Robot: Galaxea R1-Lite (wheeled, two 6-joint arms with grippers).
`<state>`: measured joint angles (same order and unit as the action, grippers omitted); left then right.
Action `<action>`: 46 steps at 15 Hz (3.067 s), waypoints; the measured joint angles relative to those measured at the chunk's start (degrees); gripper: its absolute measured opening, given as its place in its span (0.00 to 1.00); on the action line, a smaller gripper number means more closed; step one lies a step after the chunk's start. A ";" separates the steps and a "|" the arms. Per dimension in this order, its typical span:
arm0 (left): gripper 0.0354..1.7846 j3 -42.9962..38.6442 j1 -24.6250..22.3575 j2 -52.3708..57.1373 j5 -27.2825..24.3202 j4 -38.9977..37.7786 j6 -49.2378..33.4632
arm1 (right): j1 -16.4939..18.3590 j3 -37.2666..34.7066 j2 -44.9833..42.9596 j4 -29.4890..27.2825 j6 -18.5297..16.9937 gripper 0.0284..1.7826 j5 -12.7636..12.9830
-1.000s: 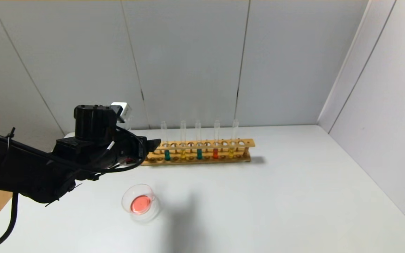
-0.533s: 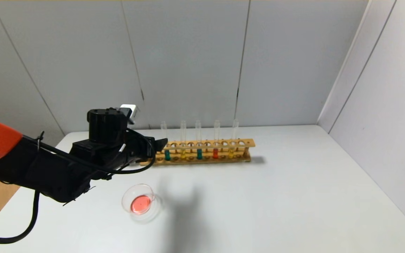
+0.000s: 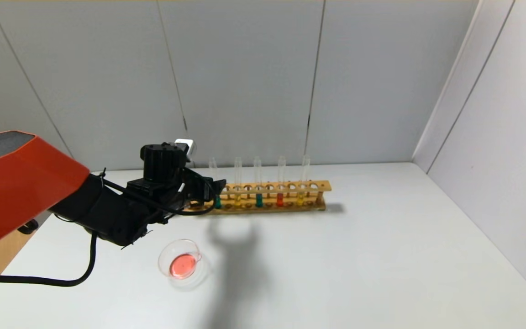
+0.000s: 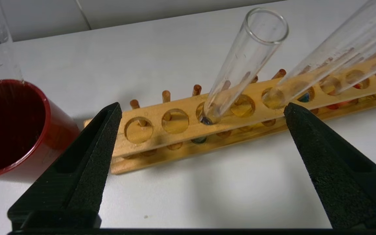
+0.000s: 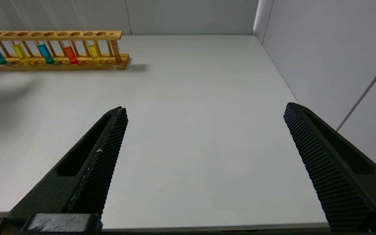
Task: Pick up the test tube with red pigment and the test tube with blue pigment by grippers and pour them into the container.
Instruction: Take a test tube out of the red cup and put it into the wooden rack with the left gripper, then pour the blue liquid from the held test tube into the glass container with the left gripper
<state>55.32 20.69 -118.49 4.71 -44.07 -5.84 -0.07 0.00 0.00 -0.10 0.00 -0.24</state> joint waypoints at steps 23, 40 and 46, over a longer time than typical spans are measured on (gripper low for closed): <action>0.15 6.41 0.21 -5.05 -0.07 0.24 4.39 | 0.00 0.00 0.00 0.00 0.00 0.98 0.02; 0.15 -2.27 -1.32 32.33 -0.02 25.36 18.60 | 0.02 0.00 0.00 0.00 0.00 0.98 0.00; 0.15 -15.19 -5.60 40.33 0.11 23.02 19.11 | 0.00 0.00 0.00 0.00 0.00 0.98 0.02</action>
<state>40.13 15.09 -78.17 4.82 -21.05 13.28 -0.07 0.00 0.00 -0.10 0.00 -0.22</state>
